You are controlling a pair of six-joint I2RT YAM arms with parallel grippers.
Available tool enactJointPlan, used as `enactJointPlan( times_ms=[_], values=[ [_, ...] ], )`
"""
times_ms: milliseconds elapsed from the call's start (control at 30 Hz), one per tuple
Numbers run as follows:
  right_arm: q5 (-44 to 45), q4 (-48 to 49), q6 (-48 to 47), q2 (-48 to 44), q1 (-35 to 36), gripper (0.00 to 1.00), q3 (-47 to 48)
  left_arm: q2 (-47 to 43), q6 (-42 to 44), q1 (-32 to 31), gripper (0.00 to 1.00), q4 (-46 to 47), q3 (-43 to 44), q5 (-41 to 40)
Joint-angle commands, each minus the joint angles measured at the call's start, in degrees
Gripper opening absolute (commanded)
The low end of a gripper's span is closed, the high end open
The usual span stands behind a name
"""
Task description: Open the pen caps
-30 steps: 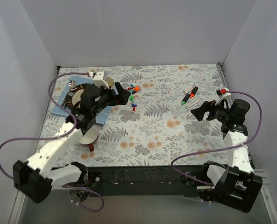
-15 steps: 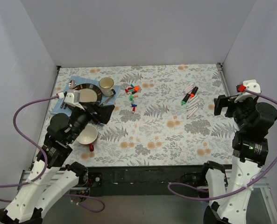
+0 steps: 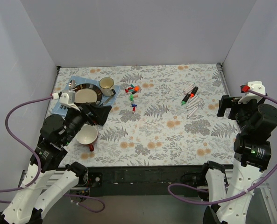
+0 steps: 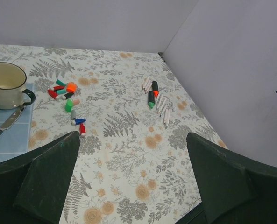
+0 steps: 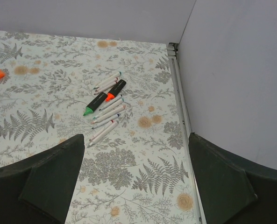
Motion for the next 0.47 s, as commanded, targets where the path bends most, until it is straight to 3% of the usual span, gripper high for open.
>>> enactJointPlan(
  times_ms=[0, 433],
  values=[
    [0.5, 2.0, 0.5, -0.4, -0.2, 0.98, 0.1, -0.1, 0.2, 0.3, 0.98, -2.3, 2.4, 0.2],
    [-1.3, 5.9, 0.7, 1.2, -0.2, 0.98, -0.9, -0.6, 0.1, 0.3, 0.98, -3.4, 2.9, -2.1]
  ],
)
